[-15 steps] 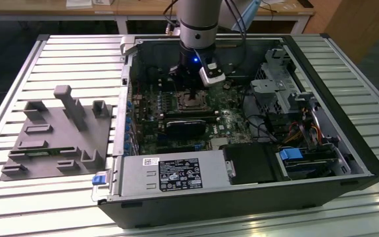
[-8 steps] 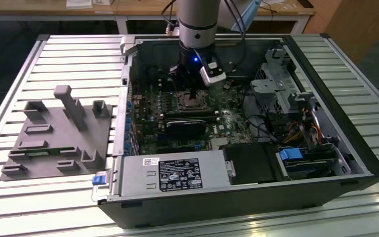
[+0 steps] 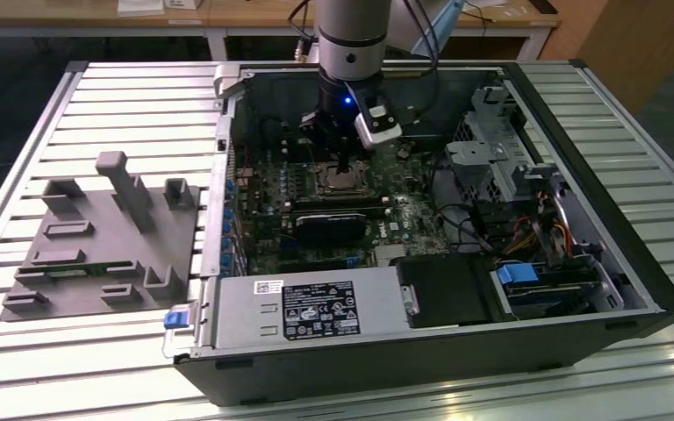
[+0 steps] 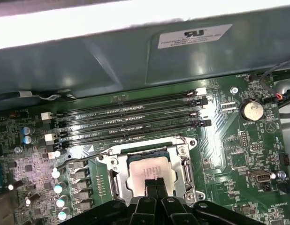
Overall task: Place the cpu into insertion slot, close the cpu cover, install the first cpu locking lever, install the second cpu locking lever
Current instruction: 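Close the cpu cover, then install the first cpu locking lever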
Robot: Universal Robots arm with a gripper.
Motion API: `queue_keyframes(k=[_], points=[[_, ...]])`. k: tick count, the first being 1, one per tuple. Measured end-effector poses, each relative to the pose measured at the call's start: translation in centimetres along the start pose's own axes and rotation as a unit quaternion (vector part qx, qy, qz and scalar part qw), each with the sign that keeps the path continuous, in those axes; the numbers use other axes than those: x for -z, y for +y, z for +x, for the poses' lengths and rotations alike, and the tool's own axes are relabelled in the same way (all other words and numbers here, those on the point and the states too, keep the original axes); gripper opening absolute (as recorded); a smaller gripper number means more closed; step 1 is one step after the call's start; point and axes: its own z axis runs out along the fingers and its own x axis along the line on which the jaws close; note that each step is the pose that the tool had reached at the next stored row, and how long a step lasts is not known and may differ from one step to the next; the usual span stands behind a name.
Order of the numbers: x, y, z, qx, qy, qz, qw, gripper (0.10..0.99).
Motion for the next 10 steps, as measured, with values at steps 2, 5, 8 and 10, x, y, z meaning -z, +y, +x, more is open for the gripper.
queue_keyframes(k=[2,5,8,10], points=[[0.00,0.00,0.00,0.000,0.0000,0.0000,1.0000,0.106],[0.01,0.00,0.00,0.000,0.0000,0.0000,1.0000,0.106],[0.01,0.00,0.00,0.000,0.0001,0.0000,1.0000,0.106],[0.01,0.00,0.00,0.000,0.0001,0.0000,1.0000,0.106]])
